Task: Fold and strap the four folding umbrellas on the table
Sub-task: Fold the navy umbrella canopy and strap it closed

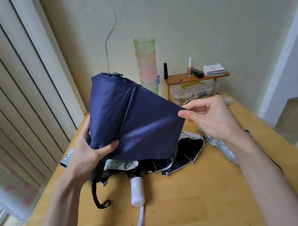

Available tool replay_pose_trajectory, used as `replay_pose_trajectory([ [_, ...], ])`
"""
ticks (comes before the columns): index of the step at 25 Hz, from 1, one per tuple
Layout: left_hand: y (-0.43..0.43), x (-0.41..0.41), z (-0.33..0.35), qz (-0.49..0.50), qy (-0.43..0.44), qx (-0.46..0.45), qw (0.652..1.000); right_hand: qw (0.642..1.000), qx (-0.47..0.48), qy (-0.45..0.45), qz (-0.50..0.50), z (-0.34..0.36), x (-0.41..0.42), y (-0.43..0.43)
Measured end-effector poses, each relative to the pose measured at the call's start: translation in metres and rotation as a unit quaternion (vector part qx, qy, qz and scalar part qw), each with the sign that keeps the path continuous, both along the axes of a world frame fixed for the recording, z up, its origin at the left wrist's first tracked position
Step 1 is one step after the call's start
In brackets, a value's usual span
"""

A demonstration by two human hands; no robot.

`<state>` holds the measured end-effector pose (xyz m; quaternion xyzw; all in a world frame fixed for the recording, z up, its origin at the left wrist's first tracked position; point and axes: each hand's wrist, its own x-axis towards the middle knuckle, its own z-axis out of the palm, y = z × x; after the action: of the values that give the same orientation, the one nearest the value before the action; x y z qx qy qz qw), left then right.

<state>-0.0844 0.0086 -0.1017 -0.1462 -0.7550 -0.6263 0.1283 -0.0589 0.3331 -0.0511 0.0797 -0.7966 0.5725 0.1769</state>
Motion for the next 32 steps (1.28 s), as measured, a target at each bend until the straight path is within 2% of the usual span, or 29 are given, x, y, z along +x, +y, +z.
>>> replay_pose_trajectory([
  [3,0.006,-0.001,-0.004,-0.002,-0.009,0.013,1.000,0.996,-0.081,0.007,-0.027,-0.001,-0.001,-0.009],
  [5,0.009,0.000,-0.004,0.003,-0.015,0.020,1.000,0.983,-0.180,-0.040,0.003,-0.003,-0.002,-0.015],
  [7,0.012,0.002,-0.003,0.007,-0.028,0.018,0.999,0.974,-0.210,-0.084,0.002,-0.007,-0.004,-0.018],
  [10,0.020,0.002,0.000,0.014,-0.045,0.012,0.999,0.977,-0.196,-0.067,-0.042,-0.008,-0.005,-0.020],
  [15,0.047,0.000,-0.003,0.046,-0.037,0.012,0.998,0.983,-0.176,0.010,-0.049,-0.003,0.002,-0.028],
  [17,0.051,0.001,-0.003,0.013,-0.049,-0.009,0.999,0.978,-0.203,0.018,-0.034,0.011,0.005,-0.036],
  [20,0.050,0.005,0.002,-0.106,-0.070,-0.072,0.989,0.979,-0.202,0.019,0.001,0.049,0.007,-0.049],
  [22,0.054,0.012,0.006,-0.164,-0.088,-0.078,0.979,0.988,-0.144,0.008,0.054,0.079,0.000,-0.069],
  [24,0.063,0.021,0.009,-0.168,-0.104,-0.076,0.977,0.994,-0.058,-0.005,0.093,0.100,-0.014,-0.098],
  [28,0.086,0.038,0.015,-0.092,-0.194,0.041,0.976,0.981,0.077,-0.064,0.168,0.105,-0.040,-0.143],
  [30,0.087,0.036,0.015,-0.104,-0.199,0.107,0.968,0.978,0.055,-0.053,0.196,0.103,-0.048,-0.139],
  [32,0.080,0.033,0.017,-0.122,-0.193,0.121,0.966,0.992,-0.027,0.028,0.121,0.106,-0.052,-0.117],
])
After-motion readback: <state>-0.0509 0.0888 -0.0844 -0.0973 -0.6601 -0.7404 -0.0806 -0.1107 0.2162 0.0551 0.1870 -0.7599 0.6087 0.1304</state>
